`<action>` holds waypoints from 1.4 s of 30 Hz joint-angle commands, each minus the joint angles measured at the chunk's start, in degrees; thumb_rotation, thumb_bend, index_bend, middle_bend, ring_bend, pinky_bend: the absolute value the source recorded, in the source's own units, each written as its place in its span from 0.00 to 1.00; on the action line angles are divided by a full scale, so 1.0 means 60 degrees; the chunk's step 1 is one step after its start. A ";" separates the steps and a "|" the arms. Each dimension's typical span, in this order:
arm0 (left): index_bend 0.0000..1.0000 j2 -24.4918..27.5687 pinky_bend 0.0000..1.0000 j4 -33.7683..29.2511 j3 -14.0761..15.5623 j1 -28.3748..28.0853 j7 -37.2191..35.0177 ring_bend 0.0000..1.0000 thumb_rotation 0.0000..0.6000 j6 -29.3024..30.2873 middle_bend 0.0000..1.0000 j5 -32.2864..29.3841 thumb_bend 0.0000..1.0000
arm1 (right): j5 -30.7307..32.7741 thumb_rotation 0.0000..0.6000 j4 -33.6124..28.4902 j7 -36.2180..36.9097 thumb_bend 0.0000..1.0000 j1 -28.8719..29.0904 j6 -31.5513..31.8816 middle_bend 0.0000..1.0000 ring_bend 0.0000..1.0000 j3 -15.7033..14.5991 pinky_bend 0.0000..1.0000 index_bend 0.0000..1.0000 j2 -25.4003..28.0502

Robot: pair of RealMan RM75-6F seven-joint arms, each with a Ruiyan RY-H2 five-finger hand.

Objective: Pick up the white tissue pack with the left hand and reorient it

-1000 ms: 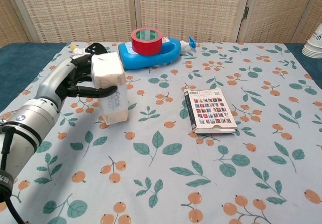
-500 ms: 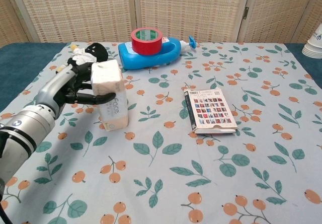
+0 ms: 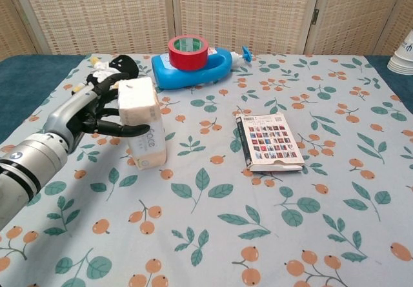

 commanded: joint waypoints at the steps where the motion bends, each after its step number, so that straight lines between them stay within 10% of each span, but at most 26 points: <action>1: 0.00 0.0112 0.14 -0.0107 0.0047 0.0013 -0.0075 0.00 1.00 -0.0069 0.10 0.0096 0.11 | 0.0009 1.00 0.0004 -0.0019 0.11 0.0005 -0.0009 0.06 0.00 -0.0003 0.04 0.13 -0.0010; 16: 0.00 0.1123 0.11 -0.1147 -0.0108 0.0098 0.0638 0.00 1.00 -0.0011 0.00 0.0179 0.11 | -0.0095 1.00 -0.0114 0.0017 0.11 0.0046 0.0017 0.06 0.00 0.0034 0.04 0.14 0.0025; 31: 0.00 0.3182 0.09 -0.4899 0.0030 0.0595 0.2844 0.00 1.00 0.0572 0.00 0.0090 0.10 | -0.0864 1.00 -0.0393 0.0480 0.11 -0.0057 0.0165 0.06 0.00 -0.0078 0.04 0.14 0.0317; 42: 0.00 0.4797 0.11 -0.7993 -0.0659 -0.1548 1.0876 0.00 1.00 0.0043 0.01 -0.3185 0.12 | -0.1226 1.00 -0.0441 0.0966 0.11 -0.0190 0.0316 0.06 0.00 -0.0138 0.04 0.14 0.0624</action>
